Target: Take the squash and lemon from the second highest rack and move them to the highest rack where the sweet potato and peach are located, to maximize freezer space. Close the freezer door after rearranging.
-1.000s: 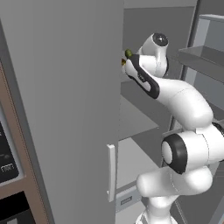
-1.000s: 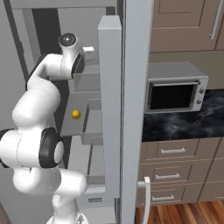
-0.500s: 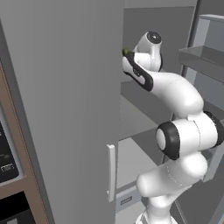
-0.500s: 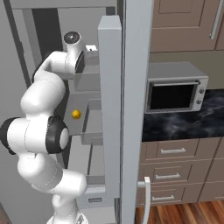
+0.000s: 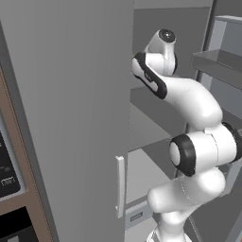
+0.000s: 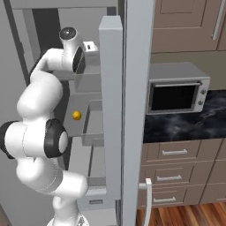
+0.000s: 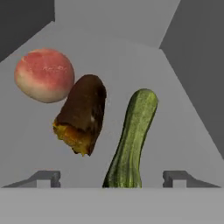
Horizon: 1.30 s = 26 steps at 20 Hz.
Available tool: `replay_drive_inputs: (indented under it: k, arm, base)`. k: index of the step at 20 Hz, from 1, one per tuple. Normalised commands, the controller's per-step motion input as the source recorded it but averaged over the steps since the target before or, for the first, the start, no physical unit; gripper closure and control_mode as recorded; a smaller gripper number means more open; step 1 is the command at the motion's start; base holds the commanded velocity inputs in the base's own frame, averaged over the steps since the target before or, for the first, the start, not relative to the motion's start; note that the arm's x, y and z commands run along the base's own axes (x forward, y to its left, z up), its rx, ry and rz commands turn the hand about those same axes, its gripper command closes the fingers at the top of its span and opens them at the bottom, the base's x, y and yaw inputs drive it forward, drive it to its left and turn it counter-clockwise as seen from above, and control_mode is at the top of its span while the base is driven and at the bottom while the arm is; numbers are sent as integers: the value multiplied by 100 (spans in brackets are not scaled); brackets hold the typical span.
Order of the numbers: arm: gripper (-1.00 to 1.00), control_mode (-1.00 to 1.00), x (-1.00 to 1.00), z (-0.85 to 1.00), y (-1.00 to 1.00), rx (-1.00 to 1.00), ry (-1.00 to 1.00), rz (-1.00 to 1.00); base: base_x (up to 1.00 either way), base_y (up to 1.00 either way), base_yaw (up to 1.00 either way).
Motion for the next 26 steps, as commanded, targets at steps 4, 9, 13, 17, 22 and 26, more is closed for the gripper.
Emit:
replay_drive_inputs:
  k: [4, 9, 13, 17, 22, 26]
  arm:
    - [-100, -100, -93, -3, 5, 0, -30, 0]
    - [-100, -100, -100, -6, 0, 16, -16, -2]
    - [-100, -100, -100, 0, 0, 35, 2, -14]
    - [-100, -100, -95, 0, 0, 32, 21, -22]
    - [-100, -100, -74, -2, 0, 29, 33, -24]
    - [-100, -100, -22, -23, 0, 15, 23, -6]
  base:
    - [0, 0, 0]
    - [0, 0, 0]
    - [0, 0, 0]
    - [0, 0, 0]
    - [0, 0, 0]
    - [0, 0, 0]
